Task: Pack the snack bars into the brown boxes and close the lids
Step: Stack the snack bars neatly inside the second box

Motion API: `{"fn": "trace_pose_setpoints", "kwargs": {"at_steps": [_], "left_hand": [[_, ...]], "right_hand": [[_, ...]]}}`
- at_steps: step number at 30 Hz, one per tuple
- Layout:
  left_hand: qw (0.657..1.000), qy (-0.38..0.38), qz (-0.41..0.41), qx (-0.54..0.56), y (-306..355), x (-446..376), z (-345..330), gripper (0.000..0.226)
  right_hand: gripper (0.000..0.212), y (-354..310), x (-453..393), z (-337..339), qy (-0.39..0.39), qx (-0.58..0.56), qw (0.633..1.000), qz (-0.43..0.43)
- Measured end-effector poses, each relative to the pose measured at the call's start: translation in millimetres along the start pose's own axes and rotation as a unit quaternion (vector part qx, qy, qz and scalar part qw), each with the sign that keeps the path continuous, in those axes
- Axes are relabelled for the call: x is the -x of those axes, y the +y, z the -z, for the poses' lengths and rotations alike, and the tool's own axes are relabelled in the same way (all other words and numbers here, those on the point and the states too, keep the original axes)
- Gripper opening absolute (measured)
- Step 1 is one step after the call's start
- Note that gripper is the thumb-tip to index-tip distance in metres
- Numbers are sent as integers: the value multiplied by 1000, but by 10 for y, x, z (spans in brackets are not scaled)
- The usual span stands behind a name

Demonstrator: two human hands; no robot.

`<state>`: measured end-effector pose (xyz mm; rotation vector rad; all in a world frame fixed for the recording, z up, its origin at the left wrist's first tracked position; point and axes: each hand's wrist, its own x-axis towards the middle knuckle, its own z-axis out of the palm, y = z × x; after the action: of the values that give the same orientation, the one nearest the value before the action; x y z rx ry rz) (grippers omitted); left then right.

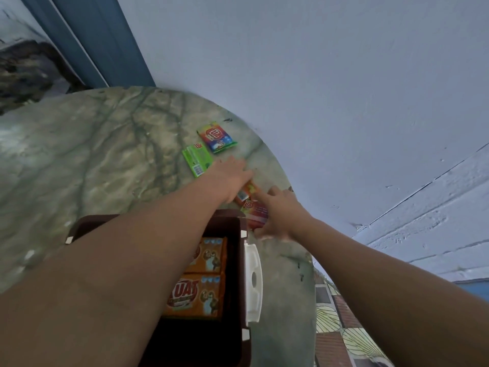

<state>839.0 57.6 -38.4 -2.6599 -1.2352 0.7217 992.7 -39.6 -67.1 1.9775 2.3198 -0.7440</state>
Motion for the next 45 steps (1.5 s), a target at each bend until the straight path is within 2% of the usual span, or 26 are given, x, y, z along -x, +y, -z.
{"fn": "trace_pose_setpoints", "kwargs": {"at_steps": [3, 5, 8, 10, 13, 15, 17, 20, 22, 24, 28, 31, 35, 41, 45], "left_hand": [[999, -34, 30, 2, -115, 89, 3, 70], [995, -39, 69, 58, -217, 194, -41, 73], [975, 9, 131, 180, -367, 418, -98, 73], [957, 56, 157, 236, -462, 580, -96, 81], [940, 129, 185, 256, -621, 837, -36, 83], [926, 150, 212, 274, -699, 1039, 33, 82], [895, 179, 244, 326, -741, 1270, 92, 83], [860, 237, 281, 354, -795, 1661, 83, 71], [851, 268, 289, 346, -814, 1946, -3, 61], [846, 278, 291, 351, -808, 2239, -126, 60], [867, 239, 257, 353, -710, 2726, -444, 58], [898, 201, 201, 336, -621, 2877, -673, 66], [919, 209, 168, 288, -511, 2835, -867, 67], [945, 212, 165, 184, -404, 2767, -1083, 73], [952, 242, 130, 137, -348, 2770, -1103, 57]], "right_hand": [[94, -16, 20, 9, 2, 2, 1000, -3], [88, -33, 23, 56, 10, -15, 1000, -8], [79, -101, 13, 188, 42, -52, 998, -16], [75, -181, 6, 277, 69, -60, 996, -12], [77, -381, 17, 425, 123, -80, 989, -8], [74, -562, 58, 551, 164, -123, 979, -8], [71, -761, 126, 646, 193, -157, 969, -2], [73, -1045, 238, 703, 231, -165, 959, 17], [72, -1217, 341, 691, 247, -187, 950, 35], [72, -1359, 471, 633, 251, -196, 947, 53], [79, -1556, 720, 359, 214, -169, 958, 89], [80, -1592, 848, 152, 153, -86, 977, 118], [84, -1526, 903, 36, 83, 3, 989, 119], [73, -1495, 830, -25, 81, 49, 990, 107], [77, -1485, 800, -39, 83, 49, 990, 102]]}}
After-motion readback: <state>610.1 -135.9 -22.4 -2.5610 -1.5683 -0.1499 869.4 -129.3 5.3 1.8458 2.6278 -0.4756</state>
